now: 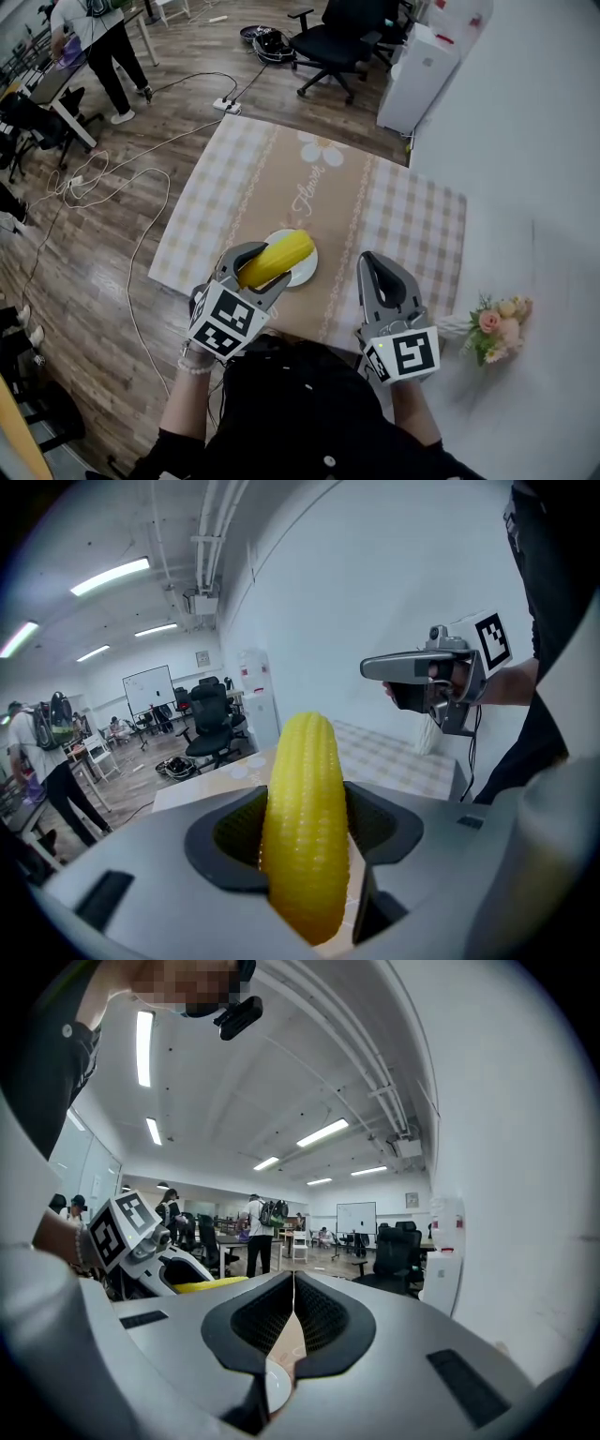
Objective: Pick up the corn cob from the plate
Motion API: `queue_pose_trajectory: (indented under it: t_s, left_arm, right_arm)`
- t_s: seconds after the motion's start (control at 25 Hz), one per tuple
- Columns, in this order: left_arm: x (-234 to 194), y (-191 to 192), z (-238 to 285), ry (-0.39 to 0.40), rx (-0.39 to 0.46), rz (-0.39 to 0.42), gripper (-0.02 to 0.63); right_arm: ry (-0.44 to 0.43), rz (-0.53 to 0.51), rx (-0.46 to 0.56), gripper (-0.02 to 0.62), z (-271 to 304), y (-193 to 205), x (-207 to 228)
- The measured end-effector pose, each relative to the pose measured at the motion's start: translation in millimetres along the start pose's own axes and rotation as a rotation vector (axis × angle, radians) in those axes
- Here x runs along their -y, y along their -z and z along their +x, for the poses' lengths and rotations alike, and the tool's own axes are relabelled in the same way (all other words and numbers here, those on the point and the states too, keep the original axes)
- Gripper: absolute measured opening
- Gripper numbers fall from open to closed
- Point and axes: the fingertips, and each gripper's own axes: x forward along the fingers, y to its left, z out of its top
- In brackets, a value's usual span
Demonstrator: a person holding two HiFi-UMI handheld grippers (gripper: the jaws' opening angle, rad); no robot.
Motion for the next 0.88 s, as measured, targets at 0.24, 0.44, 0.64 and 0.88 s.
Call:
queue_pose_trajectory:
  t_s: [0.24,0.44,0.64,0.88]
  left_arm:
    - [3,-5,-17,-0.031,0.012,0.003,0.259]
    - [3,-8,-26,-0.047,0.018,0.003,0.259]
    - [5,-8,-32,-0.055,0.021,0.003,0.259]
    - [8,-14,-36,-0.055,0.028,0.023,0.259]
  right_arm:
    - [-0.034,-0.014,0.002,0.041,6,-2,-9]
    - [-0.055,-0.024,-0.005,0.041,11,-1,-14]
    - [-0.069,-0.026,-0.011,0.041,13,2,-18]
    - [-0.074,-0.028,-0.02,0.041,13,4,-22]
